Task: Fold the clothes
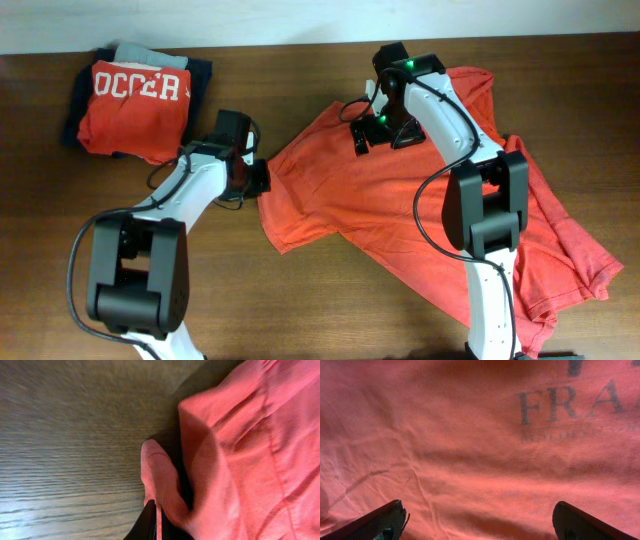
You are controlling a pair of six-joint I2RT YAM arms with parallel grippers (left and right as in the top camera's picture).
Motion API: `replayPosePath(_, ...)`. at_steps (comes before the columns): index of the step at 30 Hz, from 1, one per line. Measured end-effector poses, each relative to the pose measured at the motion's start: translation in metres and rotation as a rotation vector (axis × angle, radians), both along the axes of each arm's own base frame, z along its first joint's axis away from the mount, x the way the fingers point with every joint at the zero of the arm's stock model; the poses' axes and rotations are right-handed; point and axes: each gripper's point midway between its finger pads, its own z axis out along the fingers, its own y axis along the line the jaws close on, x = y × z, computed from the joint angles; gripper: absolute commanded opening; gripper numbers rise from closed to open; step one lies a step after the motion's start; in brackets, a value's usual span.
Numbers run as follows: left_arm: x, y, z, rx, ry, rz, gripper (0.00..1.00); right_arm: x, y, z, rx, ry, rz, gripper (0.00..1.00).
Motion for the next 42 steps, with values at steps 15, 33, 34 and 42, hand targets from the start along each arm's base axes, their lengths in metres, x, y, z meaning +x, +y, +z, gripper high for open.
replayPosePath(15, -0.006, -0.007, -0.014, -0.034, 0.047, -0.016, 0.28, 0.000, 0.000, 0.000, 0.000, 0.000, 0.000, 0.99)
replayPosePath(33, -0.011, -0.017, -0.012, -0.072, 0.071, -0.030, 0.53, 0.000, 0.000, 0.000, 0.000, -0.001, 0.000, 0.99)
replayPosePath(34, -0.013, -0.016, -0.012, -0.062, 0.077, -0.031, 0.53, 0.000, 0.000, 0.000, 0.000, -0.001, 0.000, 0.99)
replayPosePath(42, -0.017, -0.021, -0.014, 0.022, 0.071, -0.062, 0.53, 0.000, 0.000, 0.000, 0.000, -0.001, 0.000, 0.99)
